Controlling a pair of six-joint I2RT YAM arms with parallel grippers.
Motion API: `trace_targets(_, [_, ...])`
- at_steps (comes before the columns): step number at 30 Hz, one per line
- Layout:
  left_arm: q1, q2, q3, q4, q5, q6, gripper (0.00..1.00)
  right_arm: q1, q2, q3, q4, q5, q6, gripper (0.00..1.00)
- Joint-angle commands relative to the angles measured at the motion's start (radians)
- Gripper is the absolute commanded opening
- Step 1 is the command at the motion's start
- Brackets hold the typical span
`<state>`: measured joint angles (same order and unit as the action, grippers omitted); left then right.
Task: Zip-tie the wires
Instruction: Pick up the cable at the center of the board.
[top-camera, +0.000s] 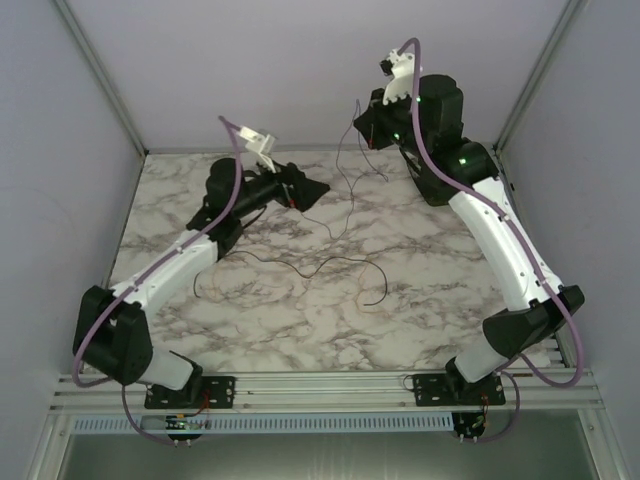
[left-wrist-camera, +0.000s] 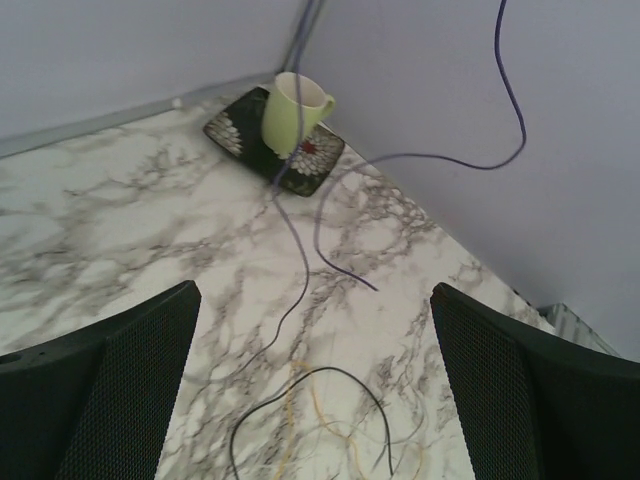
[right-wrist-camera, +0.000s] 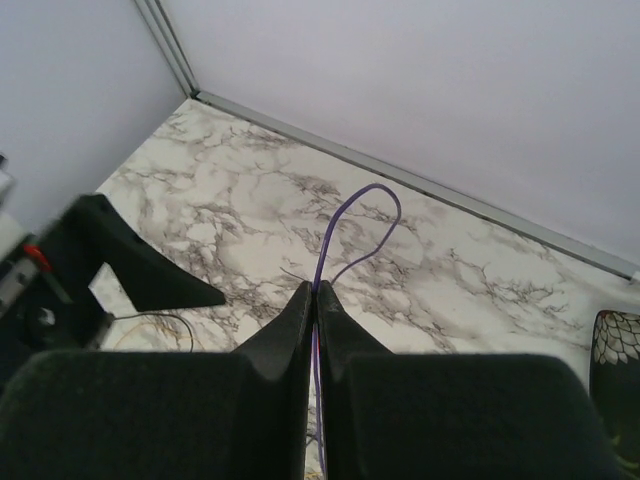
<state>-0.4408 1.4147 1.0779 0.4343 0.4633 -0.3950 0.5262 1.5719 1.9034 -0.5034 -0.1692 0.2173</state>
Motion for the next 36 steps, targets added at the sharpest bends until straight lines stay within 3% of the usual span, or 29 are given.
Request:
trace_targets(1, [-0.062, 0.057, 0.074, 0.124, 0.022, -0.014, 1.00, 0.003, -0.024, 0.051, -0.007, 0.038, 0.063, 0.00])
trace_targets(13, [-0.208, 0.185, 0.153, 0.305, -0.029, -0.006, 1.00, 0.008, -0.068, -0.058, 0.110, 0.080, 0.230, 0.00])
trace_targets(21, [-0.277, 0.303, 0.249, 0.295, -0.055, 0.035, 0.98, 0.009, -0.115, -0.133, 0.205, 0.091, 0.316, 0.00])
trace_targets(27, [-0.293, 0.368, 0.302, 0.294, -0.014, 0.027, 0.73, 0.010, -0.153, -0.178, 0.249, 0.106, 0.342, 0.00])
trace_targets(32, [-0.296, 0.377, 0.292, 0.330, -0.015, 0.012, 0.29, 0.009, -0.174, -0.196, 0.262, 0.121, 0.345, 0.00])
trace_targets(36, [-0.296, 0.346, 0.276, 0.254, -0.021, 0.058, 0.08, 0.008, -0.191, -0.205, 0.262, 0.160, 0.329, 0.00])
